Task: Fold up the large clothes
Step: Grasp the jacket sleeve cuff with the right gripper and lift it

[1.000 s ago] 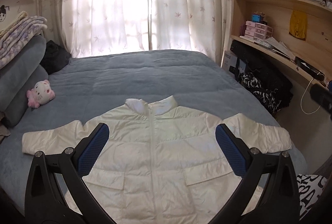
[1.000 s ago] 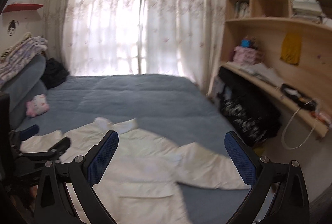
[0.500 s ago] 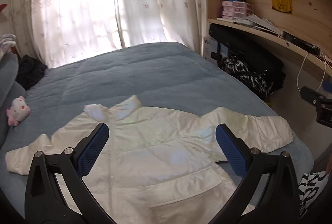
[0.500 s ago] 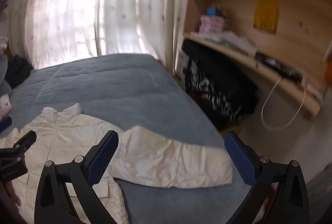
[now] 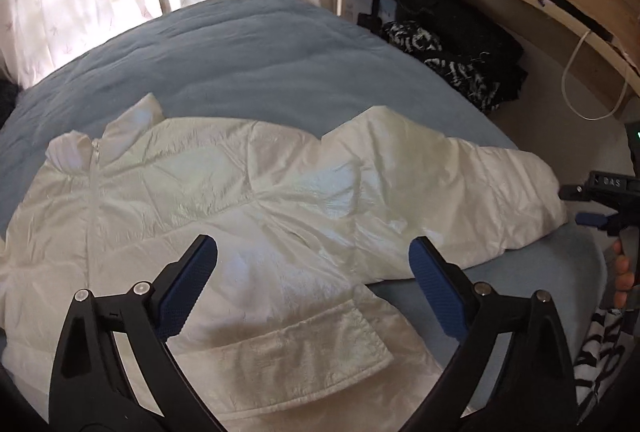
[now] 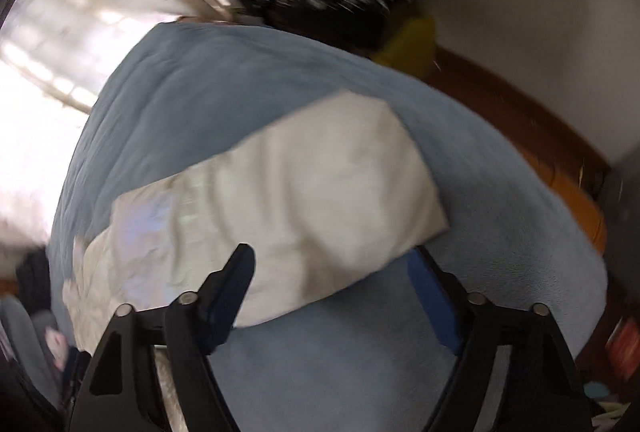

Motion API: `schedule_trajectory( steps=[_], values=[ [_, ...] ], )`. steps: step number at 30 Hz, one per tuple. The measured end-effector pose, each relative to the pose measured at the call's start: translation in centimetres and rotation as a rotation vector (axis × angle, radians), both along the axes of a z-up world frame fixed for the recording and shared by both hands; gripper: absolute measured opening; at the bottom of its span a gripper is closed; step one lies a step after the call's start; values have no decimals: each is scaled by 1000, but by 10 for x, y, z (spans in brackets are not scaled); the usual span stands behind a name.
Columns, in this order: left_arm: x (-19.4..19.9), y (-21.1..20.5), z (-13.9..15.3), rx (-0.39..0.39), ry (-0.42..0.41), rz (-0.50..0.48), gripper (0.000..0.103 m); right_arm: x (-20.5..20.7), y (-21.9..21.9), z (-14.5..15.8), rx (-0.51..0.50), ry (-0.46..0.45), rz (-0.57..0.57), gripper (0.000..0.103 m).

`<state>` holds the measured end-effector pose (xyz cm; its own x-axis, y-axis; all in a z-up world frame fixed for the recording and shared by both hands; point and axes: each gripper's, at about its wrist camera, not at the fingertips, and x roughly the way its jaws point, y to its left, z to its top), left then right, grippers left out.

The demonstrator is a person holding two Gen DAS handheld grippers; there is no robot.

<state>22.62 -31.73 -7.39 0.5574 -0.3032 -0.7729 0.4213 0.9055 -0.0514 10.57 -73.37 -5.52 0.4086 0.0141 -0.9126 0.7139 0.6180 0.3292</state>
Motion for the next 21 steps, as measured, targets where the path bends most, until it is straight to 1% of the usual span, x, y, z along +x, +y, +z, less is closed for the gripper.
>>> schedule_trajectory(
  steps=[2,4,5,7,9,10,11,12,13,14,15,17,19,21],
  values=[
    [5,-3,-12,9,0,17,95,-6,-11,-21,60,-7,-51,79],
    [10,-4,-21,18,13,24,95,-15,-20,-32,125,-40,-99,79],
    [12,-4,-25,17,20,26,93,-13,-20,-38,143,-53,-116,79],
    [16,-2,-28,9,38,31,88,-8,-26,-49,155,-77,-144,79],
    [19,-1,-32,12,47,39,83,-7,-24,-57,135,-82,-163,74],
    [21,0,-33,14,55,47,82,-4,-25,-59,121,-74,-163,65],
    [22,2,-33,8,62,52,81,2,-21,-64,78,-68,-184,47],
    [23,5,-33,1,68,59,80,7,-20,-68,50,-63,-176,39],
    [24,10,-33,-7,74,73,80,8,-18,-64,31,-71,-170,29],
    [24,14,-32,-10,77,83,78,21,2,-73,5,-81,-166,22],
    [26,20,-30,-7,80,98,73,29,14,-67,-44,-100,-157,20],
    [28,32,-28,14,87,139,69,33,33,-39,-139,-156,-127,16],
    [30,52,-22,5,90,190,68,41,61,1,-223,-247,-54,15],
    [31,74,-13,-23,88,227,67,51,99,45,-292,-348,43,15]
  ],
)
